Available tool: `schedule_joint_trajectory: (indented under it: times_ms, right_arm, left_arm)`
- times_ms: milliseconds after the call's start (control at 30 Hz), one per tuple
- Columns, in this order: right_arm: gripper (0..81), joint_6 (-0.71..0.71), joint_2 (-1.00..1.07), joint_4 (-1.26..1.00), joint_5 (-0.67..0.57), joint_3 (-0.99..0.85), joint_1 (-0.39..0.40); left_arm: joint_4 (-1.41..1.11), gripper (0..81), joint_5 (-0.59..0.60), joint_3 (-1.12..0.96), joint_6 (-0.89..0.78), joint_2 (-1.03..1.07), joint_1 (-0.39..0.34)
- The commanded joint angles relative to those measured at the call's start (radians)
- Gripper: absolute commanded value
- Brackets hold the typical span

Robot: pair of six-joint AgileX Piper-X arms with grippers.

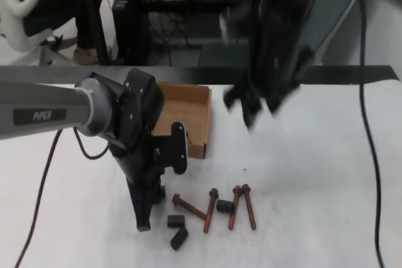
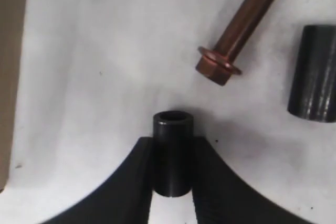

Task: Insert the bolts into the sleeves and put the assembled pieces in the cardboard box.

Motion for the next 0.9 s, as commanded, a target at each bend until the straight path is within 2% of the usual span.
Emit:
schedule_joint_trajectory:
  times_ms: [0,67,100,133,167,200,300,433,600,667,767,800,867]
  right_arm:
    - [51.7,-0.009,0.005,-0.041,-0.053,0.120,-0.006]
    - [51.7,-0.005,0.005,-0.116,-0.101,0.202,-0.009]
    - [51.7,0.011,0.005,-0.153,-0.129,0.245,-0.008]
    - [51.7,0.024,0.005,-0.188,-0.143,0.286,-0.008]
    - [51.7,0.035,0.005,-0.219,-0.148,0.323,-0.008]
    - [51.7,0.043,0.005,-0.243,-0.148,0.355,-0.008]
    - [51.7,0.060,0.005,-0.332,-0.146,0.425,-0.008]
    - [51.7,0.081,0.005,-0.409,-0.129,0.459,-0.008]
    - [51.2,0.106,0.005,-0.544,-0.117,0.459,-0.008]
    - [42.8,0.106,0.009,-0.573,-0.114,0.459,-0.008]
    - [22.5,0.085,0.029,-0.575,-0.101,0.459,-0.008]
    - [18.5,0.076,0.036,-0.565,-0.101,0.459,-0.008]
    - [18.3,0.070,0.054,-0.554,-0.080,0.459,-0.009]
  left_arm:
    - [-0.017,19.0,0.042,0.003,-0.021,0.027,-0.017]
    - [-0.028,30.5,0.041,0.003,-0.035,0.027,-0.023]
    - [-0.027,30.2,0.041,0.003,-0.035,0.027,-0.024]
    - [-0.021,25.2,0.041,0.003,-0.035,0.027,-0.026]
    - [-0.014,8.3,0.029,0.003,-0.041,0.027,-0.028]
    - [-0.009,1.1,0.011,0.003,-0.051,0.027,-0.030]
    - [-0.004,1.8,-0.033,0.003,-0.116,0.023,-0.040]
    - [-0.004,1.8,-0.034,0.003,-0.213,-0.019,-0.049]
    - [-0.004,1.8,0.040,0.003,-0.349,-0.140,-0.049]
    - [-0.004,1.8,0.091,0.003,-0.415,-0.196,-0.048]
    - [-0.004,1.8,0.129,0.003,-0.449,-0.272,-0.048]
    - [-0.004,1.8,0.131,0.003,-0.459,-0.296,-0.048]
    - [-0.004,1.8,0.131,0.003,-0.470,-0.354,-0.050]
